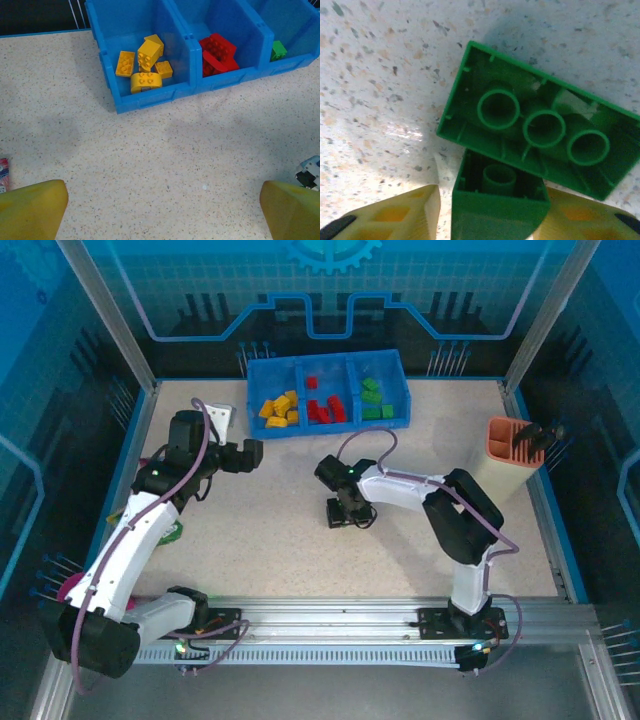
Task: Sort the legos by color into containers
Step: Pick up the lego from the center of the table, then place the lego in the container.
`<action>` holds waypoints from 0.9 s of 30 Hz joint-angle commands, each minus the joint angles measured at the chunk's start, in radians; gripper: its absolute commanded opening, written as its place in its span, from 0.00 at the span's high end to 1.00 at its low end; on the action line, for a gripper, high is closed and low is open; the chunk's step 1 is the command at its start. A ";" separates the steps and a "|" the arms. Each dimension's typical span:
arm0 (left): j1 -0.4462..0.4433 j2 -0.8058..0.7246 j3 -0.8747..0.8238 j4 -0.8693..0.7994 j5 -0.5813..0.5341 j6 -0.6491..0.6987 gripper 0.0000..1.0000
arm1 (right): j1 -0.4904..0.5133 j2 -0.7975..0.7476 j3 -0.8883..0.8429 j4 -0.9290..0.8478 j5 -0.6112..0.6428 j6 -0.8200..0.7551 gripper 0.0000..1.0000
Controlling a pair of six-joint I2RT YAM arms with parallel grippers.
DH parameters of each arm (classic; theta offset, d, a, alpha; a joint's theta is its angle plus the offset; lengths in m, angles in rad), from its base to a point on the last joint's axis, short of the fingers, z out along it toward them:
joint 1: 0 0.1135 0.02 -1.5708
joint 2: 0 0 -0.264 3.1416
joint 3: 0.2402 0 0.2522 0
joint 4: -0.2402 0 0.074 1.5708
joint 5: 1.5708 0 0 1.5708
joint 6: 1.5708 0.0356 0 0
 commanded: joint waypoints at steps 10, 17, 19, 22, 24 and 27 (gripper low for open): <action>0.010 -0.010 -0.014 0.018 0.020 0.007 0.01 | 0.005 -0.143 0.075 -0.163 0.095 -0.133 0.67; 0.010 -0.008 -0.018 0.023 0.027 0.009 0.01 | -0.092 -0.209 0.207 -0.213 0.182 -0.283 0.68; 0.010 -0.009 -0.017 0.020 0.024 0.012 0.01 | -0.139 -0.198 0.244 -0.183 0.201 -0.329 0.68; 0.010 -0.010 -0.019 0.021 0.020 0.014 0.01 | -0.195 -0.165 0.301 -0.132 0.224 -0.392 0.68; 0.010 -0.008 -0.019 0.023 0.020 0.014 0.01 | -0.230 -0.138 0.339 -0.101 0.228 -0.419 0.69; 0.010 -0.005 -0.017 0.023 0.019 0.015 0.01 | -0.270 -0.088 0.414 -0.075 0.219 -0.441 0.68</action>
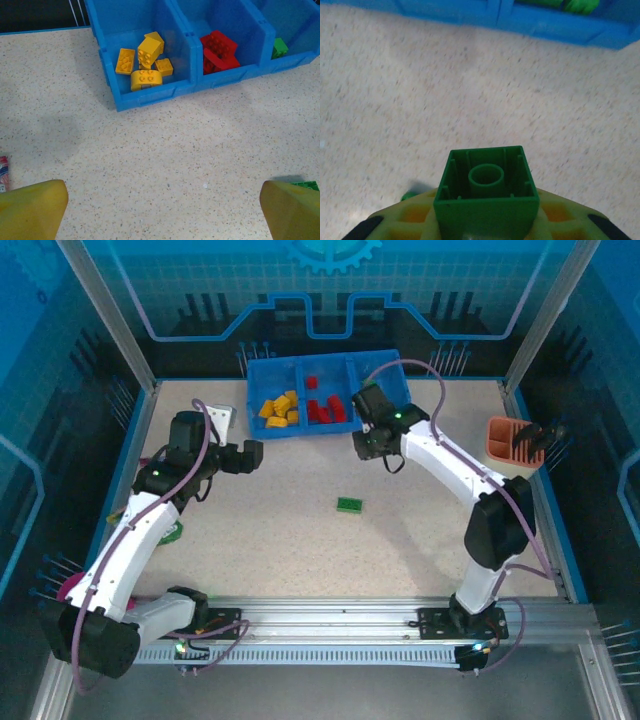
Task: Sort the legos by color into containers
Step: Place the lego in the container.
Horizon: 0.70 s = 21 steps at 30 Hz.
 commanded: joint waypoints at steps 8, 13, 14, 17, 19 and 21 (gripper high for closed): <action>0.010 0.006 -0.013 0.019 0.011 0.023 0.01 | -0.122 0.243 0.238 0.104 0.020 -0.106 0.68; 0.010 0.013 -0.028 0.022 0.002 0.028 0.01 | -0.157 0.386 0.333 0.198 0.031 -0.132 0.68; 0.010 0.016 -0.026 0.019 0.003 0.030 0.01 | -0.165 0.420 0.367 0.203 0.032 -0.131 0.68; 0.010 0.025 -0.021 0.016 0.002 0.034 0.01 | -0.181 0.510 0.476 0.195 0.032 -0.132 0.68; 0.010 0.028 -0.022 0.018 0.003 0.033 0.01 | -0.190 0.571 0.544 0.190 0.045 -0.131 0.67; 0.010 0.032 -0.023 0.018 0.005 0.032 0.01 | -0.203 0.624 0.611 0.181 0.043 -0.123 0.67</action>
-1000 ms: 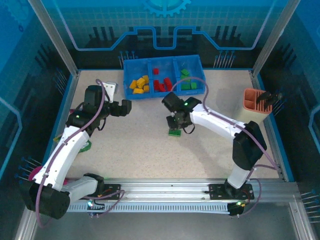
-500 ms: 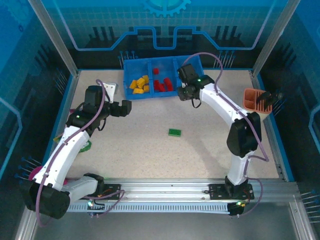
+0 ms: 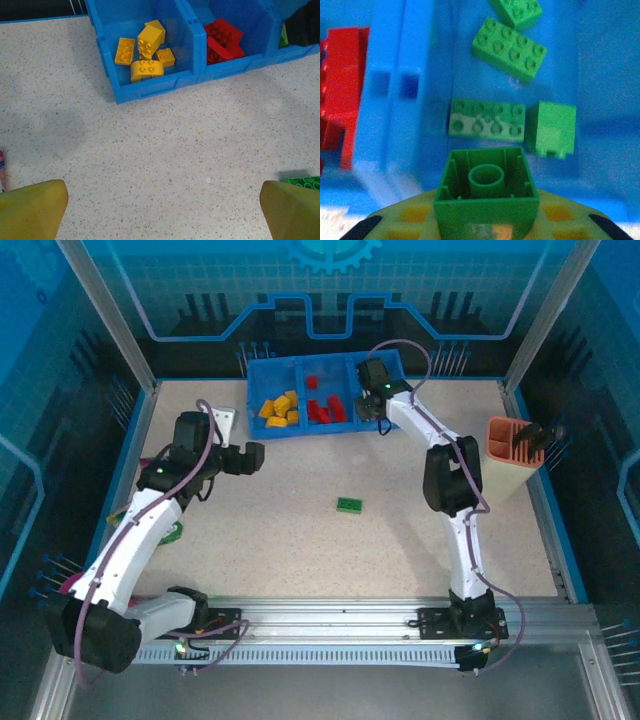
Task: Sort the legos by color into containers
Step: Place the lego in the container, then pick up the lego from the center of the table.
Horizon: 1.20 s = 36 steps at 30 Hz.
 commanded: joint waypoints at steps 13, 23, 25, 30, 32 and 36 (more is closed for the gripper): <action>0.012 0.055 0.006 0.008 -0.003 0.034 0.01 | -0.111 0.215 0.335 0.043 -0.026 0.034 0.66; 0.012 0.096 0.036 -0.002 -0.013 0.035 0.01 | -0.142 0.338 0.509 0.061 -0.164 0.041 0.58; 0.012 0.101 0.041 -0.003 -0.014 0.033 0.01 | -0.142 0.334 0.501 0.062 -0.165 0.034 0.54; 0.011 0.106 0.049 -0.003 -0.031 0.027 0.01 | -0.142 0.296 0.452 0.091 -0.185 0.010 0.52; 0.012 0.105 0.051 -0.003 -0.036 0.027 0.01 | -0.139 0.268 0.433 0.098 -0.194 -0.003 0.54; 0.012 0.094 0.057 -0.006 -0.039 0.028 0.01 | -0.111 0.148 0.329 0.102 -0.242 -0.094 0.51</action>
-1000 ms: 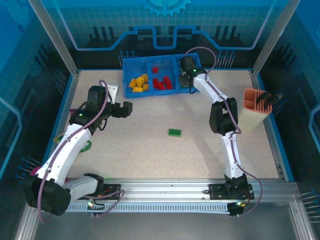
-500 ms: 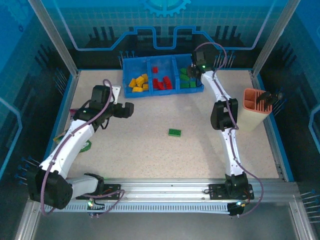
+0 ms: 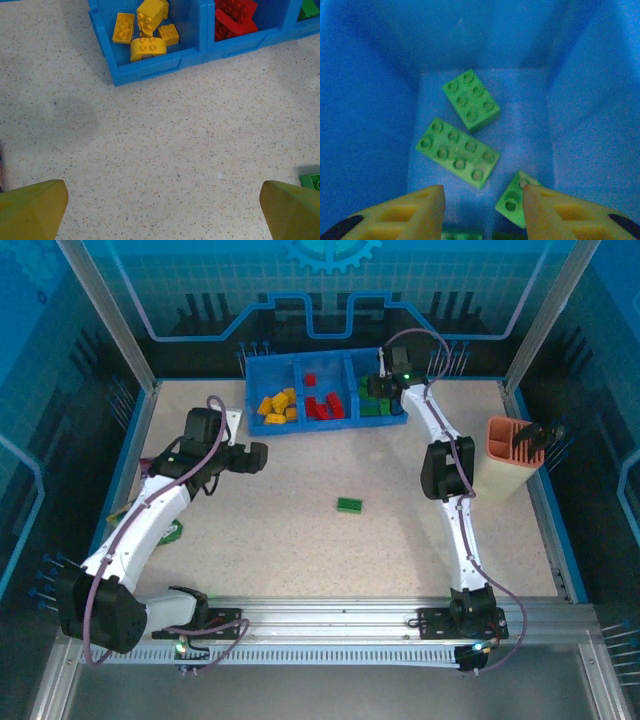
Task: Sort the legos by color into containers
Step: Pick up the lego from the center of the table.
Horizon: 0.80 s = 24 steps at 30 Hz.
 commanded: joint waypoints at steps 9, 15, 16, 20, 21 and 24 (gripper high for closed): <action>0.011 -0.059 0.039 -0.009 -0.025 0.039 0.01 | 0.137 -0.607 -0.575 -0.194 -0.525 -0.528 0.32; 0.011 -0.109 0.026 -0.001 -0.012 0.046 0.01 | 0.274 -0.754 -0.862 -0.289 -0.412 -0.666 0.26; 0.011 -0.115 0.022 -0.001 -0.009 0.045 0.01 | 0.290 -0.771 -0.904 -0.283 -0.398 -0.677 0.26; 0.009 -0.136 0.005 0.000 0.008 0.033 0.01 | 0.333 -0.817 -1.028 -0.272 -0.305 -0.740 0.25; 0.009 -0.141 0.001 0.004 0.011 0.031 0.01 | 0.339 -0.824 -1.050 -0.268 -0.292 -0.759 0.24; 0.009 -0.155 -0.023 0.029 0.010 0.021 0.01 | 0.361 -0.836 -1.120 -0.245 -0.247 -0.834 0.23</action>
